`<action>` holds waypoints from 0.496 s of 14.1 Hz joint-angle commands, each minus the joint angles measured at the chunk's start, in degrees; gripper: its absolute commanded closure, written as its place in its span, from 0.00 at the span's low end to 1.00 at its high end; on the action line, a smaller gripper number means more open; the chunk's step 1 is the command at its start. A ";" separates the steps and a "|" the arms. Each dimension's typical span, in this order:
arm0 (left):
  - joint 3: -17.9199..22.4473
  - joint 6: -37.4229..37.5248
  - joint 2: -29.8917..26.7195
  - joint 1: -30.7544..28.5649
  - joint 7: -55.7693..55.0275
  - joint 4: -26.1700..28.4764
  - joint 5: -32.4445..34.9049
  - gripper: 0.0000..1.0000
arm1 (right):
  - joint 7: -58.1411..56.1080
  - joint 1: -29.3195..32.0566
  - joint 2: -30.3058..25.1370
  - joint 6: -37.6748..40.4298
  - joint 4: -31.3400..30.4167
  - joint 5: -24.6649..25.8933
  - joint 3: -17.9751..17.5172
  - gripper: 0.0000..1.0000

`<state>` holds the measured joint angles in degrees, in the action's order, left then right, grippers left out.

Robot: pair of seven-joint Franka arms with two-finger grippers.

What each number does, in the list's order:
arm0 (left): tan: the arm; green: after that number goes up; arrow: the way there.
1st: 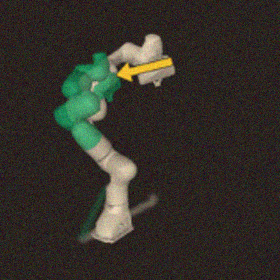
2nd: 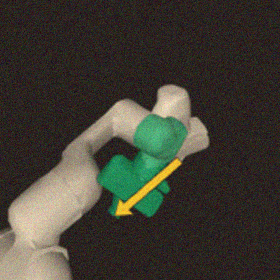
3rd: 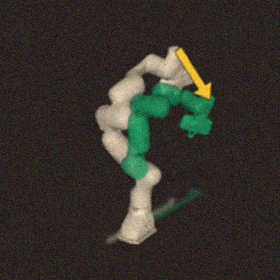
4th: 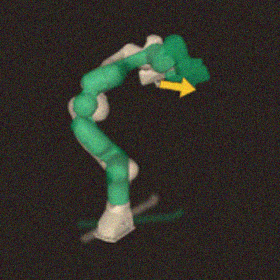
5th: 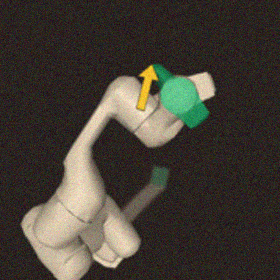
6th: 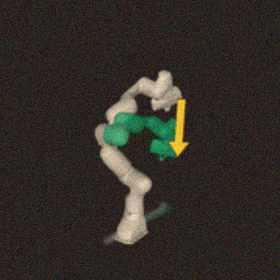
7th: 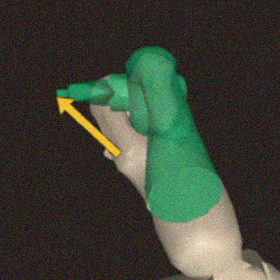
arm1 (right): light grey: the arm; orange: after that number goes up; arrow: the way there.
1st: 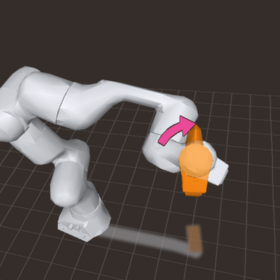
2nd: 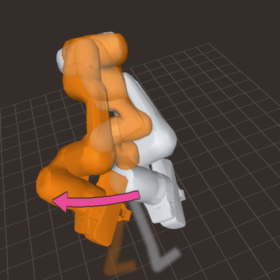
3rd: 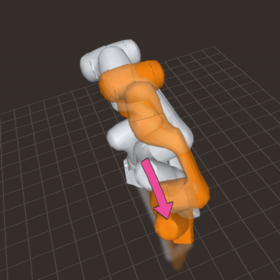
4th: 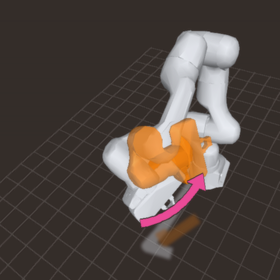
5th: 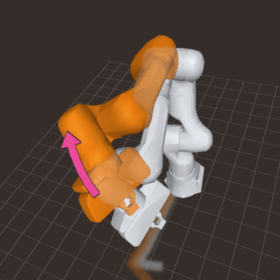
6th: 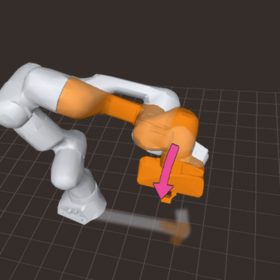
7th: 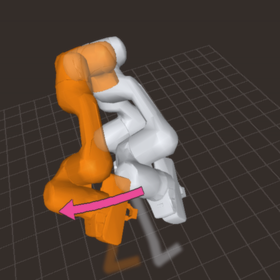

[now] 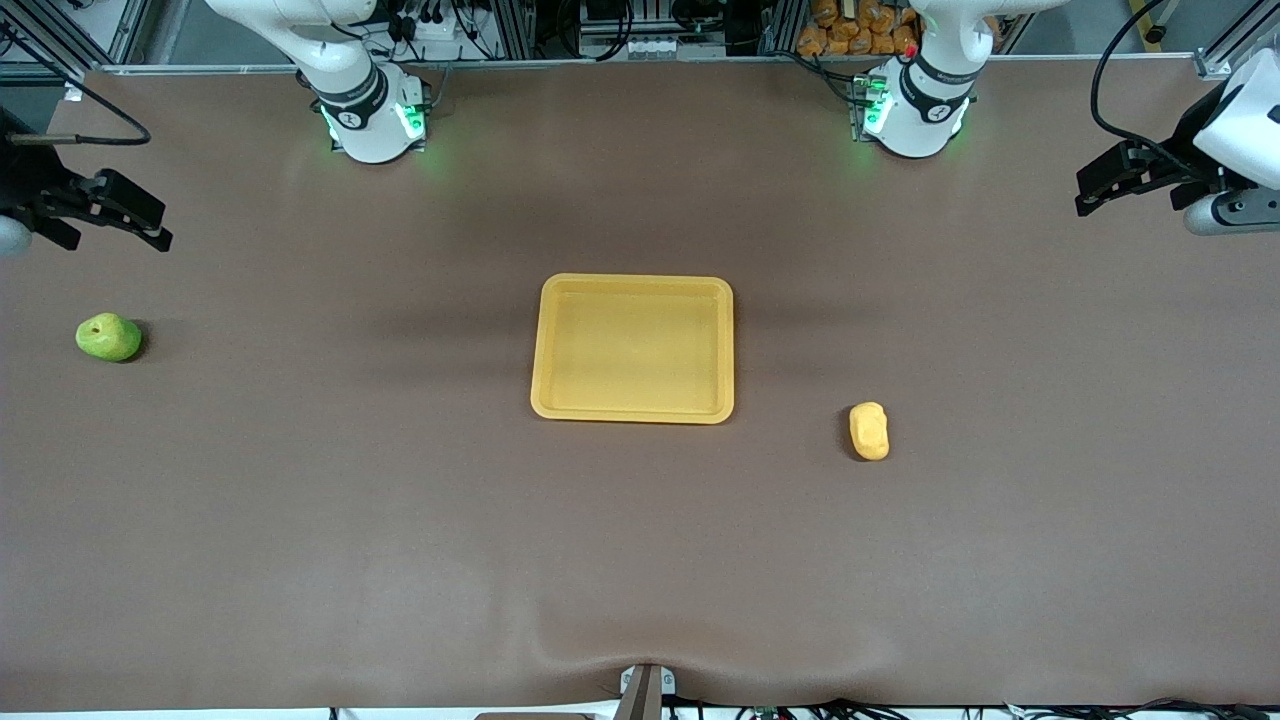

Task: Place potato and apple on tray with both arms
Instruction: 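Move the left gripper toward the yellow potato while the right gripper approaches the apple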

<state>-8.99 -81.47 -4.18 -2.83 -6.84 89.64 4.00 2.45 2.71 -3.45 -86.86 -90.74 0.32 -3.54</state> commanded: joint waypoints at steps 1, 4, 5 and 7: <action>0.03 0.26 1.19 0.01 -0.46 -1.31 -1.71 0.00 | 0.10 0.10 2.99 0.55 1.09 0.65 0.38 0.00; 0.03 -0.09 1.89 -0.07 -0.46 -0.79 -1.89 0.00 | -0.25 0.54 3.80 0.64 1.00 0.65 0.47 0.00; -0.06 -0.61 2.42 -0.07 -0.37 -0.61 -2.24 0.00 | -0.26 0.71 4.06 0.55 1.00 0.73 0.47 0.00; -0.06 -1.76 3.82 0.01 -0.28 -0.61 -2.33 0.00 | -0.26 1.42 4.68 0.20 0.92 0.73 0.47 0.00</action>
<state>-8.99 -82.27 -1.84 -2.83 -6.84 89.68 2.76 2.45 3.20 0.70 -86.87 -90.75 0.35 -2.78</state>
